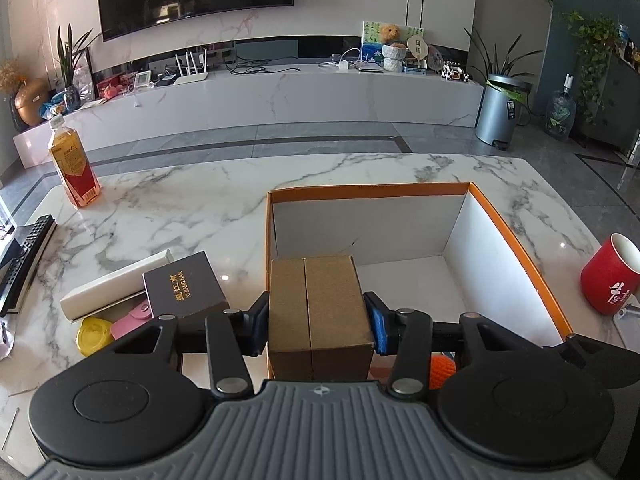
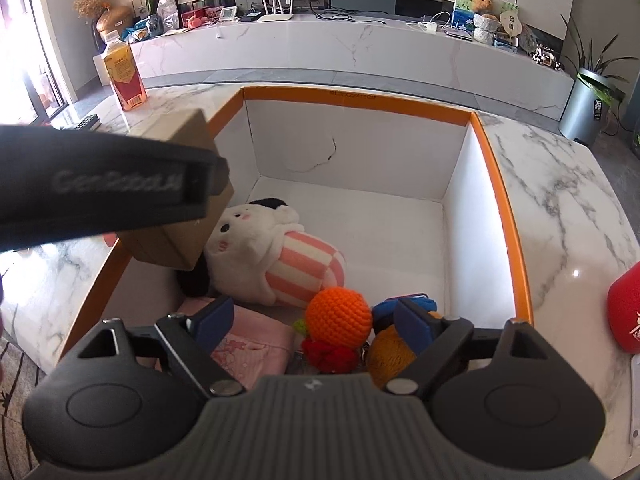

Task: Organize objects
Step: 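Drop the crochet ball into the orange box with the right tool while the left holds the kraft box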

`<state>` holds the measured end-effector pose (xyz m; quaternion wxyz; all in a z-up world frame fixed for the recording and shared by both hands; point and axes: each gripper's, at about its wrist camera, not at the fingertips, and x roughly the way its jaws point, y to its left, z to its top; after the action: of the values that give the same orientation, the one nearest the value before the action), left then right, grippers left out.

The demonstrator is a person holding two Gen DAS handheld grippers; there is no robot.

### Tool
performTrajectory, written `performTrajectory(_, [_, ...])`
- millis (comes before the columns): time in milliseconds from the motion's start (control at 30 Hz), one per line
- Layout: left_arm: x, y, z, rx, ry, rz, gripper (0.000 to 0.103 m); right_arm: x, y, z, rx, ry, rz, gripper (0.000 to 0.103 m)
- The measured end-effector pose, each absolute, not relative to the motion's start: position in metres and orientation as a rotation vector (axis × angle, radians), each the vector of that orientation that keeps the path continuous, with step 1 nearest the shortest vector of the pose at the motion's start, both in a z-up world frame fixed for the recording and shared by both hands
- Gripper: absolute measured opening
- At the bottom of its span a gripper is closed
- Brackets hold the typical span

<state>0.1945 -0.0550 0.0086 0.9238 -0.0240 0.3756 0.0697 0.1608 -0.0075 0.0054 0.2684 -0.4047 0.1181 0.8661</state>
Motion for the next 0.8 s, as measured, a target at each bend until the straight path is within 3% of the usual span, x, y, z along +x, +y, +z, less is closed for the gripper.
performTrajectory(167, [0.208, -0.055, 0.006, -0.049, 0.771, 0.151, 0.054, 0.166, 0.001, 0.006, -1.060, 0.401, 2.352, 0.088])
performTrajectory(800, [0.239, -0.054, -0.007, -0.057, 0.723, 0.210, 0.054, 0.169, 0.002, 0.007, -1.072, 0.418, 2.414, 0.086])
